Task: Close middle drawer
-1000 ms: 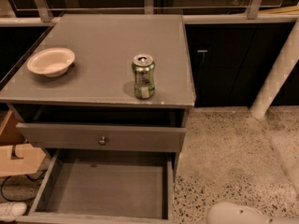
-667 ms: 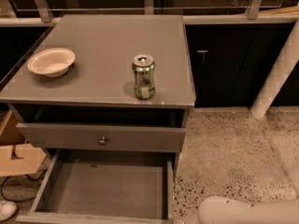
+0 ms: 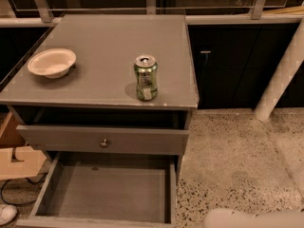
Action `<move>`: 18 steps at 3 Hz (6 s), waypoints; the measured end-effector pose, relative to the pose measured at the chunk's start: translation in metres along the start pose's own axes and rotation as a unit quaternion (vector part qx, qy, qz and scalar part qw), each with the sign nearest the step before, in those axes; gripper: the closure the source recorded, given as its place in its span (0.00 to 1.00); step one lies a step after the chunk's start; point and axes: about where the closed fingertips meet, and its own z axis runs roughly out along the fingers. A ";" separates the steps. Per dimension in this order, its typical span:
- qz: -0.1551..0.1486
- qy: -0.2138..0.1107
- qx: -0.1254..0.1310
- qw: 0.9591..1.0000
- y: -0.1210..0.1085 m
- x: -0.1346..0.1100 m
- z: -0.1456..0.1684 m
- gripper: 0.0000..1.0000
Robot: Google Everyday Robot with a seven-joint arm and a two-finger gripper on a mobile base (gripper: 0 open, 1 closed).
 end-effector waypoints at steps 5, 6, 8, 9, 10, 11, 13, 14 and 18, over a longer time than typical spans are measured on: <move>0.005 -0.087 -0.014 0.996 -0.016 -0.049 0.080 1.00; -0.004 -0.101 -0.013 0.995 -0.014 -0.058 0.078 1.00; -0.002 -0.105 -0.007 0.994 -0.015 -0.060 0.082 1.00; -0.002 -0.105 -0.007 0.994 -0.015 -0.060 0.082 1.00; -0.003 -0.110 -0.008 0.994 -0.013 -0.064 0.083 1.00; -0.019 -0.129 -0.012 0.991 -0.008 -0.084 0.091 1.00; -0.026 -0.145 -0.005 0.989 -0.009 -0.100 0.098 1.00; -0.037 -0.166 -0.002 0.985 -0.008 -0.120 0.099 1.00; -0.066 -0.215 0.006 0.974 -0.007 -0.166 0.108 1.00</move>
Offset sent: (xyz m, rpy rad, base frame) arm -0.0171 0.0184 -0.0762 0.0541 0.1102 -0.0469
